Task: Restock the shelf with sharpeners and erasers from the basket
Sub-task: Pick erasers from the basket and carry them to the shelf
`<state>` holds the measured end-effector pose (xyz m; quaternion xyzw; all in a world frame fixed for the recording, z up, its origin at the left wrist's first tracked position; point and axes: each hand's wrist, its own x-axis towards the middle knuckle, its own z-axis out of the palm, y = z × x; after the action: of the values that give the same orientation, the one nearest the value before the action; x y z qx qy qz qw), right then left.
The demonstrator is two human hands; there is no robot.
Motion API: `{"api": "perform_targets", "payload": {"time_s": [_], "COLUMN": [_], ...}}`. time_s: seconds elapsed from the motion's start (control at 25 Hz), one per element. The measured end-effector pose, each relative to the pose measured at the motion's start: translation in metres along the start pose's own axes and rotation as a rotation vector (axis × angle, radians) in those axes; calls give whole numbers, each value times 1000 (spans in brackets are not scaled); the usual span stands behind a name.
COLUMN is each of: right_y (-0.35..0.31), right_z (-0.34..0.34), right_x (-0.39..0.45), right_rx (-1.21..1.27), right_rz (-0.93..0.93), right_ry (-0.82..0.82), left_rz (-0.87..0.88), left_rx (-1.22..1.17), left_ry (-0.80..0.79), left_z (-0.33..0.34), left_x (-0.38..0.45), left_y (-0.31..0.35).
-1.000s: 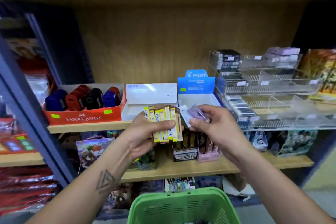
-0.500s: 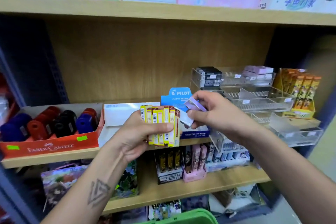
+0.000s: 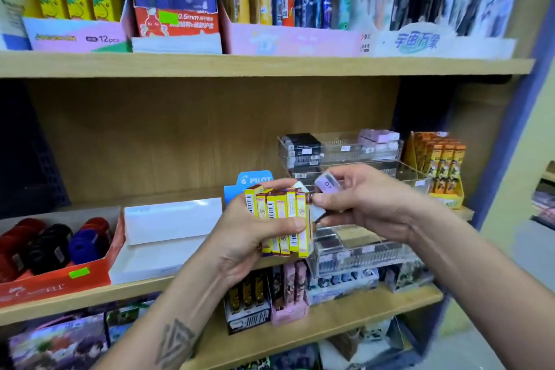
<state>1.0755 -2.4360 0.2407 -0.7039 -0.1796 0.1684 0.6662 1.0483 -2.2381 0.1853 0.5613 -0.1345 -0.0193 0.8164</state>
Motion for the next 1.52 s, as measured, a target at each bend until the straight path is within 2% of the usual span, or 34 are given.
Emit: {"api": "perform_targets", "payload": {"time_s": [0.08,0.16,0.2,0.28,0.36,0.44,0.68,0.8,0.92,1.04,1.2,1.32,1.48,1.52], "right_y": [-9,-10,-8,-2,4,11,38,47,60,66,45,34,38,39], "right_z": [-27,-52,-66,-98,-128,-152,-190,-188,-180,-184,-194,-202,-206,-206], "right_x": [-10,-16,-19,-23,-25,-26,-21,-21,-18,-15,-16,-21,-26,-26], "right_rx": [61,5,-132,-600,-1004,-1214,-1505,-1593,-1663,-1632,-1242,-909,-645,-642], "right_rz": [32,9,-21,-80,-86,-47,100,161,166,141,155,197,220,226], "right_ry": [-12,53,134,329,418,406,302,251,287,281,328,271,329,337], "left_rz": [-18,-56,-77,-116,-135,-143,-154,-140,-144,-133,-127,-122,-120,-119], "left_rx": [41,83,93,85,74,110,290,322,293,263,229,210,196,192], "left_ry": [-59,-67,-51,21,68,67,-3,-6,-3,-6,-8,-15,-27,-31], "left_z": [23,41,49,61,69,77,94,91,88,88,86,84,82,82], "left_x": [15,30,39,55,71,81,92,91,90,89,88,89,88,88], "left_y": [4,6,4,-1,-8,-15,-35,-44,-52,-56,-57,-58,-58,-59]}}
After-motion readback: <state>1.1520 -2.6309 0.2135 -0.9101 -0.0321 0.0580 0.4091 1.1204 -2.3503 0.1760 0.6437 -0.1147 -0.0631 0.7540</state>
